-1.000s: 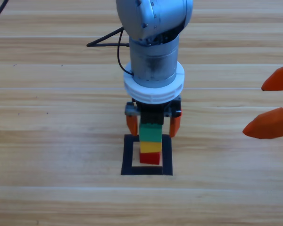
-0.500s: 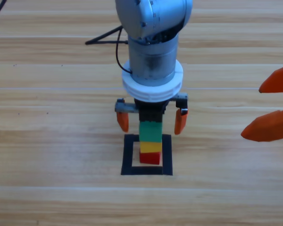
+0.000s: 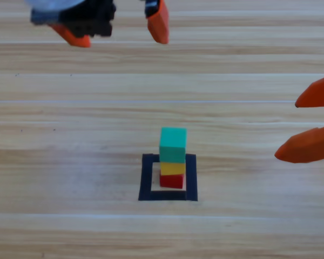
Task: Stack the blocks in the rectangular block: red at the bottom, yellow in the middle, green on top
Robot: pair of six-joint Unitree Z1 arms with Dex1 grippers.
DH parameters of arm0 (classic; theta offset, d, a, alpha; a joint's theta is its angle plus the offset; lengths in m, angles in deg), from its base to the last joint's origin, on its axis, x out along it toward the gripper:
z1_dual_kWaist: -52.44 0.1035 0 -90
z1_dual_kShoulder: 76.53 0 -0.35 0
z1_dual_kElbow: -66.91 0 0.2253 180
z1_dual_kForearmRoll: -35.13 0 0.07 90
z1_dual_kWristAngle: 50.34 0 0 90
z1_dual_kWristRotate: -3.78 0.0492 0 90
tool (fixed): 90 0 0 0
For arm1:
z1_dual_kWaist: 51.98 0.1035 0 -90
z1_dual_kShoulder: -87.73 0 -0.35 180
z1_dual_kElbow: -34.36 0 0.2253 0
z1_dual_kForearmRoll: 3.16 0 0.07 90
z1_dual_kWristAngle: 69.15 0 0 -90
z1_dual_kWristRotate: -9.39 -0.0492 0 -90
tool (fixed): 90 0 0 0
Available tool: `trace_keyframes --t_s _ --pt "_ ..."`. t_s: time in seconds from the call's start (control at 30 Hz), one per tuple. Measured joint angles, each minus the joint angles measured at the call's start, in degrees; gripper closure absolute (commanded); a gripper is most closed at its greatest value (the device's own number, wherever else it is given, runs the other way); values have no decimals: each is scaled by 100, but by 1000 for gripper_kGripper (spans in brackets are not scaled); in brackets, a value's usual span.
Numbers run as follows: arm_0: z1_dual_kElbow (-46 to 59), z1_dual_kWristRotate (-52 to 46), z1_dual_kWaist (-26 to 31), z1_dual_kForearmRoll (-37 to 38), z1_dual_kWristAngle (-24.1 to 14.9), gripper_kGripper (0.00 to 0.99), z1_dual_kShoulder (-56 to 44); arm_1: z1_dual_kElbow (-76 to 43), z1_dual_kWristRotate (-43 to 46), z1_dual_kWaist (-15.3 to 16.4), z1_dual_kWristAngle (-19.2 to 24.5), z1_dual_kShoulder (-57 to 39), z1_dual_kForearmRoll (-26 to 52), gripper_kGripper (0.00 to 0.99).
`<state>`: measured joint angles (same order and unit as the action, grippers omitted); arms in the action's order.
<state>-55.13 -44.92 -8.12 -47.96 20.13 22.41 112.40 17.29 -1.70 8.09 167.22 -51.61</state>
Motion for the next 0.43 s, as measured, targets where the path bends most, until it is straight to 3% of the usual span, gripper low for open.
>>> trace_keyframes --t_s 0.1,0.17,0.23,0.43 --pt "2360 676 -299 2164 79 0 -897 1 0 0 0 69 0 1" --pt "3839 1023 -465 3072 176 0 -1425 2 0 0 0 161 0 1" --pt "4383 1175 -528 3232 191 0 -1755 3 0 0 0 225 0 1" --pt "4454 1449 -554 3483 191 0 -2070 3 0 0 0 228 0 1"
